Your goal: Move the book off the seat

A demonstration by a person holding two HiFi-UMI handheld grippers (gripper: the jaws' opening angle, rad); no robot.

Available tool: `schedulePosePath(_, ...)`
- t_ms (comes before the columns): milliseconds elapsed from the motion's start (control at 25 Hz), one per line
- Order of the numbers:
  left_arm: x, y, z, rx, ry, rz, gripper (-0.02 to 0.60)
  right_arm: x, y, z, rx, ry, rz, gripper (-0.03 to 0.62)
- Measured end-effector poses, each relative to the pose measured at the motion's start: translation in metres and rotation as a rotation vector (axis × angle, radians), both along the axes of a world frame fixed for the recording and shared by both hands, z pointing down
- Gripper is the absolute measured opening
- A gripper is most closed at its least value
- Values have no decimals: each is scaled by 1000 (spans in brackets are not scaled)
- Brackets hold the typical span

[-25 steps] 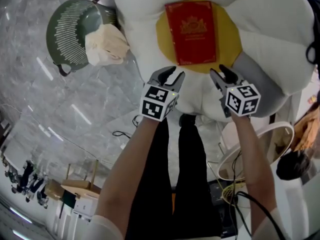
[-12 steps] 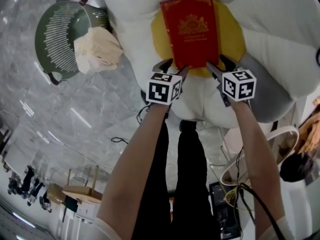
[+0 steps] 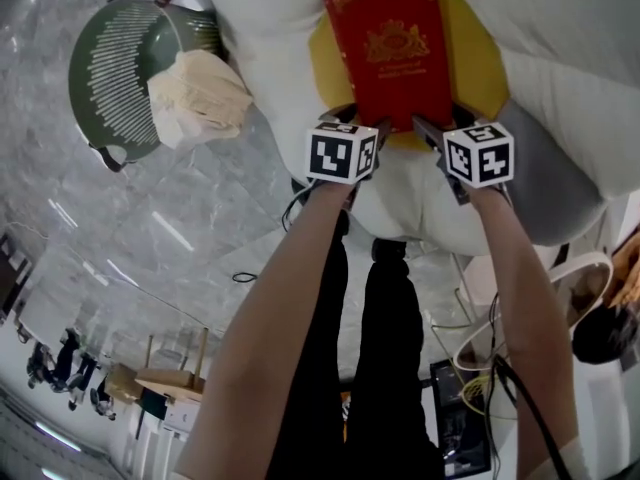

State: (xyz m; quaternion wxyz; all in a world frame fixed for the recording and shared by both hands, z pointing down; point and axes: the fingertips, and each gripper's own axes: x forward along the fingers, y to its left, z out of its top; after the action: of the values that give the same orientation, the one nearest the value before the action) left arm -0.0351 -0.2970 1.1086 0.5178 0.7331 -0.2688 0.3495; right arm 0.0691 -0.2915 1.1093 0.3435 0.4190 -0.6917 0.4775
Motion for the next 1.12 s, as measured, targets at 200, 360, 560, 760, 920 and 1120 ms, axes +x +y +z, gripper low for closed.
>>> schedulePosePath(200, -9, 8, -19, 10, -25, 2, 258, -6, 6, -21, 14, -5, -5, 319)
schedulePosePath(360, -15, 5, -44, 44, -27, 23, 258, -13, 7, -45, 26, -13, 29, 319)
schedulePosePath(560, -19, 4, -97, 70, -13, 37, 259, -18, 9, -97, 35, -25, 51, 319)
schedulePosePath(760, -23, -1, -159, 90, -5, 47, 259, -22, 5, -158, 52, -36, 69, 319)
schedulePosePath(920, -22, -6, -211, 130, 6, 74, 259, -21, 3, -210, 84, -33, 97, 319)
schedulePosePath(1120, -18, -2, -264, 167, 14, 131, 259, -19, 13, -265, 134, -12, 138, 319)
